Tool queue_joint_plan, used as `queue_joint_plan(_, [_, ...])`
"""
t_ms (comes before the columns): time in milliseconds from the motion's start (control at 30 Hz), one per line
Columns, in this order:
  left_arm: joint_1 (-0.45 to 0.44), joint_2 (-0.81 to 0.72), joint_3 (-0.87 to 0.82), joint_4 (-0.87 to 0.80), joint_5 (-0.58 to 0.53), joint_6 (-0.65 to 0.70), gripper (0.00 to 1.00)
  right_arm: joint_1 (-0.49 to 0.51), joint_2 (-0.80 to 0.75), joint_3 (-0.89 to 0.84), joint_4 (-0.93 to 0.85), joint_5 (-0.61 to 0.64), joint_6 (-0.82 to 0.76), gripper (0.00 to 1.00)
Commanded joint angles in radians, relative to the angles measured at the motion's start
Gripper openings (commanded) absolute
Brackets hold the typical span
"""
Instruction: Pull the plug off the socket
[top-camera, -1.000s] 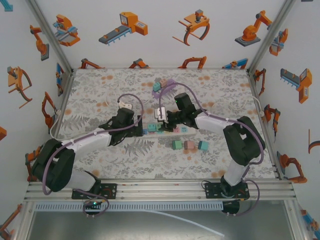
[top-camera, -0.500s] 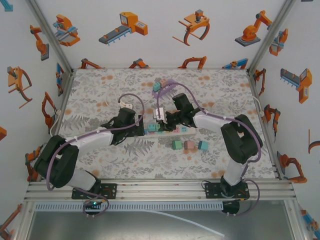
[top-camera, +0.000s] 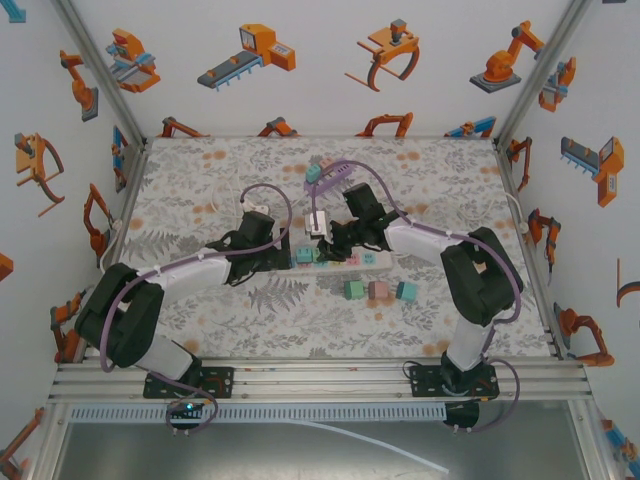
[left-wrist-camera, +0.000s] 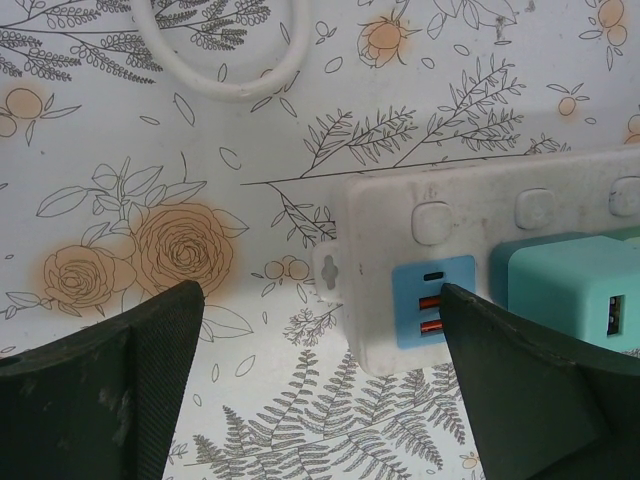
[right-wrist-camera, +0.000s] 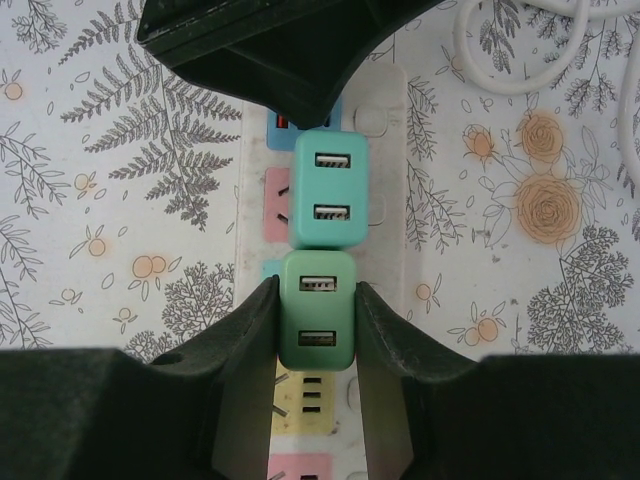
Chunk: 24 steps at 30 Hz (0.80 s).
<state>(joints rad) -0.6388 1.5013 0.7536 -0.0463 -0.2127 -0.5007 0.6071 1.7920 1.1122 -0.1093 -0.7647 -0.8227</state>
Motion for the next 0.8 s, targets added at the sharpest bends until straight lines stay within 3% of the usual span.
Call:
queue_joint_plan(0, [0.000,0.055,-0.008,-0.109,-0.049,0.002,0.93,0.010,0.001,0.056,0.010,-0.052,0.045,0.23])
queue_joint_plan(767, [-0.010,0.067,-0.006,-0.137,-0.091,-0.021,0.91,-0.027,-0.045,0.010,0.158,-0.089,0.173,0.20])
